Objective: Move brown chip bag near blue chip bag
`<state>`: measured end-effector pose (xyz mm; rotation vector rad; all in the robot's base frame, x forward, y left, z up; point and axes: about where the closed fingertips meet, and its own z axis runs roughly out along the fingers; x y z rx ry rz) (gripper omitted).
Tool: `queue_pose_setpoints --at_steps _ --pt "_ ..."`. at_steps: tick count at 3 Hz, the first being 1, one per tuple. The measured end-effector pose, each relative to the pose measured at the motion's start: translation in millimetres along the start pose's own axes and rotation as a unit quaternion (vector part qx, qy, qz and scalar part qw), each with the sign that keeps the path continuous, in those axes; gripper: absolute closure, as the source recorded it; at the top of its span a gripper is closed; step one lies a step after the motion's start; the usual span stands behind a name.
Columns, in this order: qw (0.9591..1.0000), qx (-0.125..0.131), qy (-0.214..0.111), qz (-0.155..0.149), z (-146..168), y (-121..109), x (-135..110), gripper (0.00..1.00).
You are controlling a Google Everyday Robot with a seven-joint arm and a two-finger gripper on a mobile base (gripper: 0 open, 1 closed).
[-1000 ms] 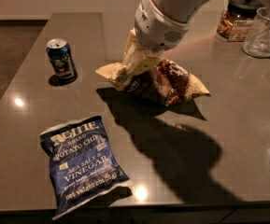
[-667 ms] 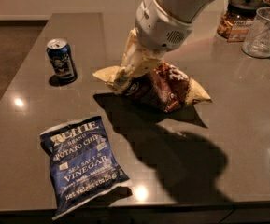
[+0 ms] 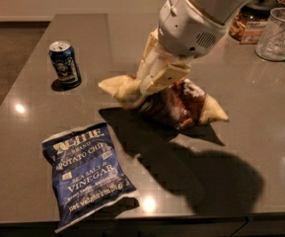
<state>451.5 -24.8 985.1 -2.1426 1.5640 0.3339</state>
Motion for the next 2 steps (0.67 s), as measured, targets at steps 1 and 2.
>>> queue_pose_setpoints --at_steps 1,2 --pt "1.0 0.004 0.0 -0.002 -1.0 -0.6 -2.9 0.06" --pt "1.0 0.007 0.0 -0.003 -1.8 -1.1 -4.5 0.0"
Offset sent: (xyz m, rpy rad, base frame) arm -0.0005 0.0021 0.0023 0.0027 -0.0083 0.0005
